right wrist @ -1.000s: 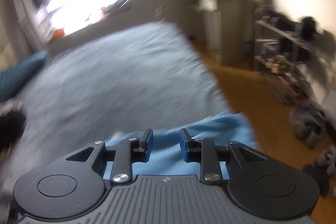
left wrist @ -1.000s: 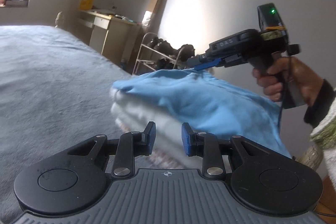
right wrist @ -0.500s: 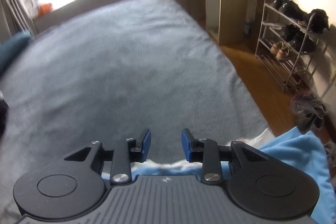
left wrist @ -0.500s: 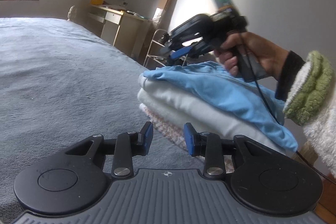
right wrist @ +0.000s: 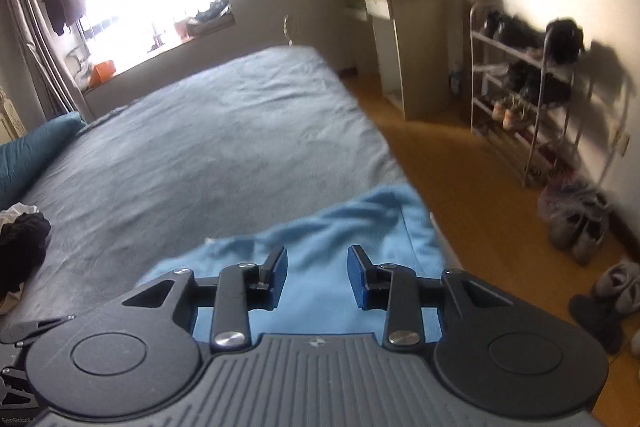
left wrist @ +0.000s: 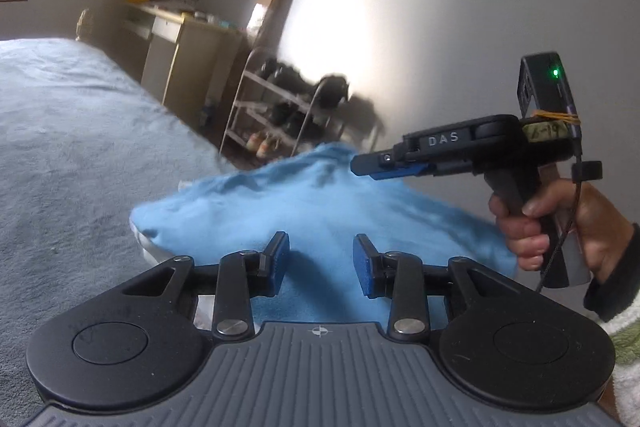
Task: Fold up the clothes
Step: 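Lower the shirt onto the folded clothes stack with the left gripper and release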
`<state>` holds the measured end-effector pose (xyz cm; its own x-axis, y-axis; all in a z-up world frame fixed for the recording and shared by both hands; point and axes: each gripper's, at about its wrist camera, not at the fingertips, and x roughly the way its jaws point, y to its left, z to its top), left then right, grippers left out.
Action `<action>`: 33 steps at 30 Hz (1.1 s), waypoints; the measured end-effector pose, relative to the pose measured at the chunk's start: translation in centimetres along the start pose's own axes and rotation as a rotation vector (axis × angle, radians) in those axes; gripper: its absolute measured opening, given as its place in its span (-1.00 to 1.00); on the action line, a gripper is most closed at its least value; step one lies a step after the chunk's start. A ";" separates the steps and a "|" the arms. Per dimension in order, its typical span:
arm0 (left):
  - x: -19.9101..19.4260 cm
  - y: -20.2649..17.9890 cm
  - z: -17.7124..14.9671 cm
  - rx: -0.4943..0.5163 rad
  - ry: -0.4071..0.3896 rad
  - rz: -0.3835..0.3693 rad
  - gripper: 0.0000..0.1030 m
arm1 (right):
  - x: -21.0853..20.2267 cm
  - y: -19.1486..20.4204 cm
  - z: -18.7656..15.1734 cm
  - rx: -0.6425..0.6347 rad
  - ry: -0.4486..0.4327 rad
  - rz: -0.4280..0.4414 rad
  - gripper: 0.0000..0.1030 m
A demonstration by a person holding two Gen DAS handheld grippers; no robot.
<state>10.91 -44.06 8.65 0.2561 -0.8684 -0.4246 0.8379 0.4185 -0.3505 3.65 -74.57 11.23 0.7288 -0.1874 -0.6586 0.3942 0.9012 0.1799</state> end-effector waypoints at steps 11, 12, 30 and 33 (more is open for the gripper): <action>0.2 0.0 -0.5 0.032 0.023 0.030 -0.30 | -3.4 -7.8 -0.2 0.218 -0.140 -0.106 -0.55; 0.2 -0.1 -0.5 0.035 0.023 0.031 -0.30 | -5.0 -7.5 -0.7 0.205 -0.158 -0.065 -0.54; 0.4 0.0 -0.4 0.008 0.044 0.051 -0.27 | -14.6 -3.9 -12.0 0.081 -0.219 -0.042 -0.44; 0.4 0.2 -0.3 0.008 0.054 0.042 -0.26 | -13.0 -2.6 -14.7 0.029 -0.179 -0.014 -0.44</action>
<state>11.07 -44.23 8.16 0.2647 -0.8347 -0.4829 0.8309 0.4516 -0.3251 -15.05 -68.74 8.61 0.8100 -0.2689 -0.5212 0.4195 0.8867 0.1945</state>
